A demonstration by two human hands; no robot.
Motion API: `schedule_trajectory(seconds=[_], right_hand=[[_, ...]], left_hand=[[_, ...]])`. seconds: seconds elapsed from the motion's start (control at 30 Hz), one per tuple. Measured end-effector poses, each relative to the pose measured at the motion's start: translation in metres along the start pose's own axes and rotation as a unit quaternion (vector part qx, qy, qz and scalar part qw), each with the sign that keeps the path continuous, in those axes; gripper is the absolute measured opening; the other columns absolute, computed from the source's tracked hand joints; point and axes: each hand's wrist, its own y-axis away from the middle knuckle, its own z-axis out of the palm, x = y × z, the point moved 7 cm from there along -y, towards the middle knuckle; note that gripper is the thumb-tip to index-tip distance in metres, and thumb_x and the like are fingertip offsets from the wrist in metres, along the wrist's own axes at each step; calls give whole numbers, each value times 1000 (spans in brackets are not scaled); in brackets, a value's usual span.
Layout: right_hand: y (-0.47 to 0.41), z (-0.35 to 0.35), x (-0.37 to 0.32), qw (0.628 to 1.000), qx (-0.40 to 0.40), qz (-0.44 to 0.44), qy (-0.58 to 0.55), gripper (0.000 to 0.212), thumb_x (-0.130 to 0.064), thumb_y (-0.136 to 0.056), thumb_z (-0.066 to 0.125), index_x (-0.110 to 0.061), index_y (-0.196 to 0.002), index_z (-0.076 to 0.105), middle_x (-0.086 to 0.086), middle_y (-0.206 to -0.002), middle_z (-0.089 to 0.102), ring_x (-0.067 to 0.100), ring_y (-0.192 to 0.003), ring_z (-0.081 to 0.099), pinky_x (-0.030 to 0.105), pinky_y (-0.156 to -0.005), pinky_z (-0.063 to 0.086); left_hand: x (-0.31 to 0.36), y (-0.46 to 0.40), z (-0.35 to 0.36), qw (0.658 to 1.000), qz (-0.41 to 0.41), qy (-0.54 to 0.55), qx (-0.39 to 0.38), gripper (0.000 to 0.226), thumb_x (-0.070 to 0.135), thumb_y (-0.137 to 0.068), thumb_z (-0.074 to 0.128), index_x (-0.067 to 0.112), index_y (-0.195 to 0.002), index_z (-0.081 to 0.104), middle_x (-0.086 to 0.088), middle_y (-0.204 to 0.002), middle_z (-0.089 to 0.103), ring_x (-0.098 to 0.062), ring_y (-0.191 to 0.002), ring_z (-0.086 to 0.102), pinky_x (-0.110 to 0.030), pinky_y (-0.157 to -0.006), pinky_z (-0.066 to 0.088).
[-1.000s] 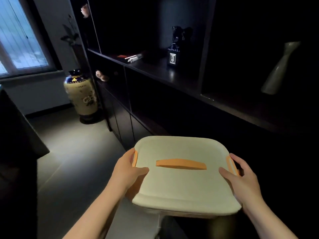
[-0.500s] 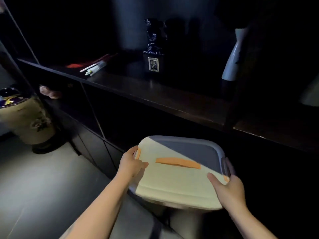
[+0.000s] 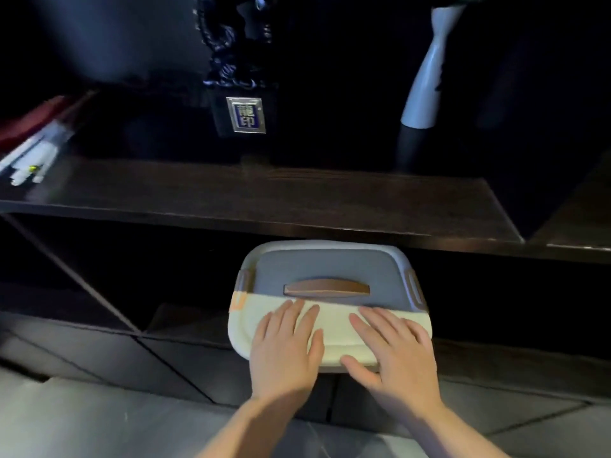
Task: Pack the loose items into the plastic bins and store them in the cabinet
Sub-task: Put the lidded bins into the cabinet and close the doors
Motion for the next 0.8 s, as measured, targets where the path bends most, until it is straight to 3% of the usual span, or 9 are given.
schedule_trajectory(seconds=[0.17,0.3,0.4,0.5,0.6,0.8], right_hand=[[-18,0,0,999,-29,10,33,54,-69,-84,43,-33,-121,60,-15,-127,57,11,-111,53,29,-87,29],[-22,1,-5,997,-58,47,23,54,-69,-88,36,-35,-124,56,-18,-133,53,9,-116,50,30,-90,30],[-18,-1,-6,995,-82,52,-15,57,-66,-91,31,-34,-134,49,-15,-140,46,10,-128,41,30,-103,24],[8,-10,3,993,-98,50,-52,54,-51,-92,43,-35,-143,37,-11,-152,32,10,-142,23,30,-116,9],[55,-37,45,990,-92,105,-24,53,-44,-91,45,-36,-143,36,-9,-152,32,12,-140,26,31,-113,20],[197,-144,191,949,-60,304,61,51,-49,-94,40,-35,-143,37,-9,-150,32,13,-137,27,31,-110,24]], left_hand=[[-9,-20,4,999,23,-14,45,38,32,-83,41,19,-107,68,-3,-100,66,-26,-92,61,-38,-84,47],[-14,-29,3,998,19,-14,50,32,29,-87,39,20,-100,66,-1,-89,62,-24,-87,57,-36,-79,40],[-11,-26,0,1000,-24,5,6,37,31,-88,34,21,-106,64,1,-98,62,-23,-97,56,-37,-87,39],[11,-14,8,993,-78,56,-63,42,36,-92,38,26,-131,51,0,-135,50,-23,-130,37,-40,-108,23],[77,6,20,986,-12,129,-108,51,42,-93,41,34,-143,32,11,-154,22,-13,-143,11,-35,-117,3],[297,34,28,954,158,228,-118,50,40,-94,44,36,-143,31,17,-154,15,-7,-143,3,-25,-114,0]])
